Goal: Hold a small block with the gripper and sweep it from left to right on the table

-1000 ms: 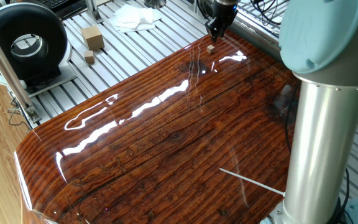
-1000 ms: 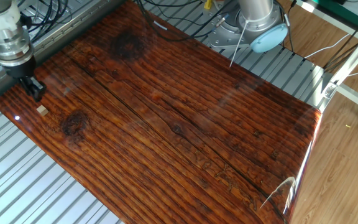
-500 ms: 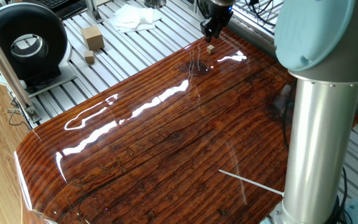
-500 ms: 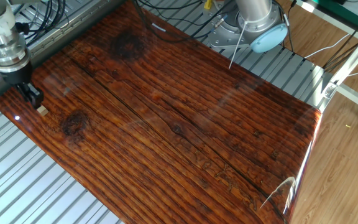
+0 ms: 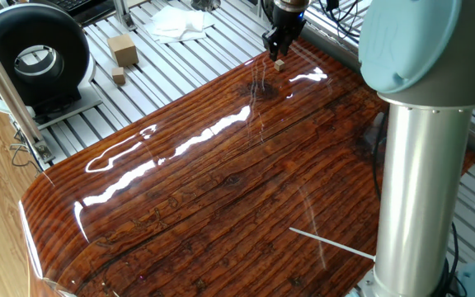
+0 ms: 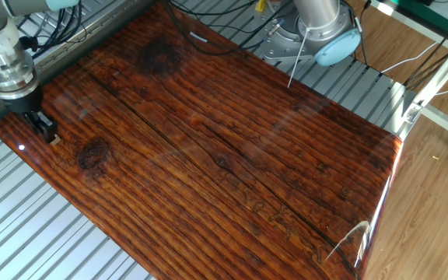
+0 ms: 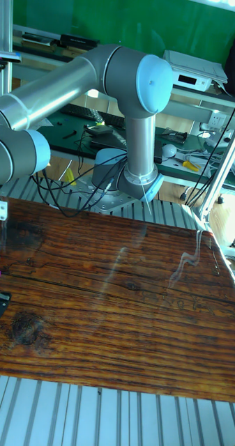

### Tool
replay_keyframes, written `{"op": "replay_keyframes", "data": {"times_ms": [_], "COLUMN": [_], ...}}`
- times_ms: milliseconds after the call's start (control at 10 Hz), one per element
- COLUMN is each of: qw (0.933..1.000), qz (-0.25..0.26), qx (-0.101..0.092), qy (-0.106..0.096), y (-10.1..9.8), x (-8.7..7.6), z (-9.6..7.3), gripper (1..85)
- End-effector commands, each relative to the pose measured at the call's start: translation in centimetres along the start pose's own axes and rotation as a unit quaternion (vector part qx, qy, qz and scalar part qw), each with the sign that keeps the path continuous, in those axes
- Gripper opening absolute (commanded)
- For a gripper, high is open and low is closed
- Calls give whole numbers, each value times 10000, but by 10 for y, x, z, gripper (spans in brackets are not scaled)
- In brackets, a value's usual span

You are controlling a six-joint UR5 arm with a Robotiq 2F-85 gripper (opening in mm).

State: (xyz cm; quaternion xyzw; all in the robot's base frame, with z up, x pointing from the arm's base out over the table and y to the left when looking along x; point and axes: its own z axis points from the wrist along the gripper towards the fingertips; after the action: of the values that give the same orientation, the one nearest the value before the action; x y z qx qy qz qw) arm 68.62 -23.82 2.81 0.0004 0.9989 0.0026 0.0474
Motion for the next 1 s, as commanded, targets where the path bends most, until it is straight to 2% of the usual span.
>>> {"op": "replay_keyframes", "data": {"times_ms": [0, 400, 900], "qw": [9999, 9994, 9990], "qz": [-80, -257, -353], "qx": [12, 123, 96], "qy": [101, 189, 267], "y": [0, -5, -4], "x": [4, 7, 11], "z": [7, 13, 15], "gripper": [407, 407, 407]}}
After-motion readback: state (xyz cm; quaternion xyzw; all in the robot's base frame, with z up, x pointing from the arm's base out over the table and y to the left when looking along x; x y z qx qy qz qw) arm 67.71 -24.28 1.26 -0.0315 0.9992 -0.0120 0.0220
